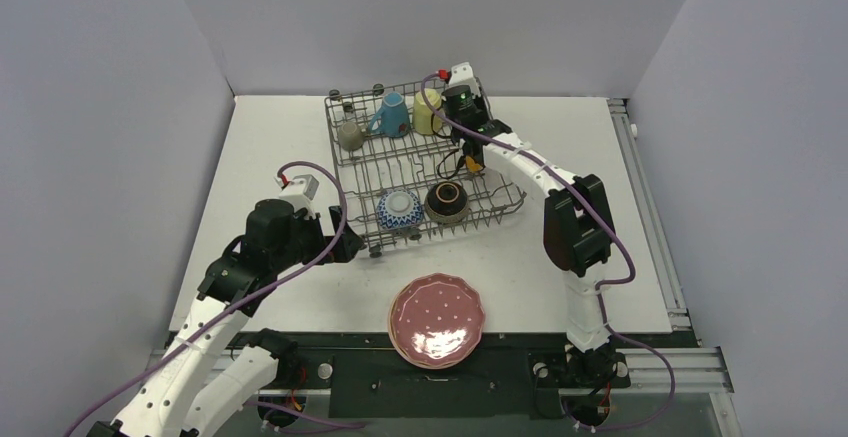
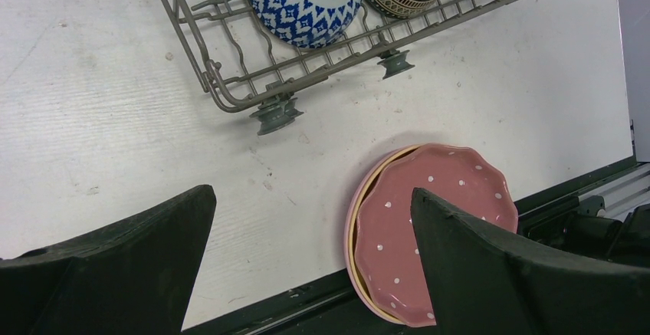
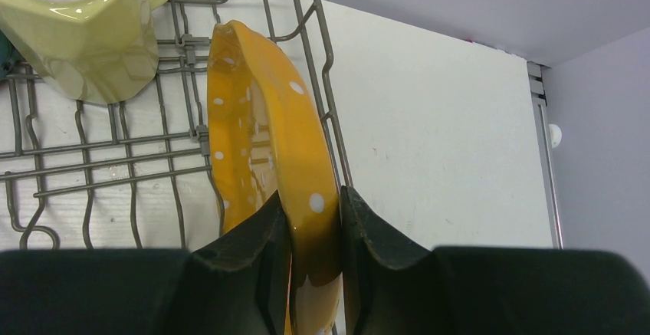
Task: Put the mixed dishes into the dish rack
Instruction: Insert the plate into the dish rack, then pick up the plate from the corner of the board.
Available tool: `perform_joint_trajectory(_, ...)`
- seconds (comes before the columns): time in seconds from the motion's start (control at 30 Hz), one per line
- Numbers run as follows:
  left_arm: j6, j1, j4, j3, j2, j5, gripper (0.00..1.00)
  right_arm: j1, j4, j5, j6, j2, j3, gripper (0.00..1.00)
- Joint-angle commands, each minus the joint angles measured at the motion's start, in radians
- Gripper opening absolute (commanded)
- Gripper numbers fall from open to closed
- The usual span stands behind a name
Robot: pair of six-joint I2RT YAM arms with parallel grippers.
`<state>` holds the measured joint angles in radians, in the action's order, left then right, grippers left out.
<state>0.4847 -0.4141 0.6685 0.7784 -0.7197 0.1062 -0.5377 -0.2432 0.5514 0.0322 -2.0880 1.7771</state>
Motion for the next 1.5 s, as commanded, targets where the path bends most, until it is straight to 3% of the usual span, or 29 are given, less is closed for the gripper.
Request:
perform_joint_trajectory(0.0,-0.021,0.011,-0.048,-0.001,-0.001,0.014,0.97,-0.015,0.098,-0.013,-0.111,0.036,-0.021,0.14)
perform_joint_trajectory(0.17,-0.021,0.014,-0.049,-0.001,-0.002,0.015,0.97,-0.015,0.097,-0.008,-0.133,0.057,-0.034,0.31)
perform_joint_trajectory(0.4,-0.021,0.015,-0.049,-0.002,0.002,0.014,0.97,-0.017,0.088,-0.012,-0.161,0.093,-0.044,0.42)
perform_joint_trajectory(1.13,-0.019,0.016,-0.047,-0.002,0.001,0.008,0.96,-0.018,0.036,-0.047,-0.25,0.261,-0.043,0.57)
perform_joint_trajectory(1.47,-0.019,0.018,-0.043,0.002,-0.012,0.002,0.96,0.018,0.046,-0.19,-0.385,0.484,-0.253,0.62)
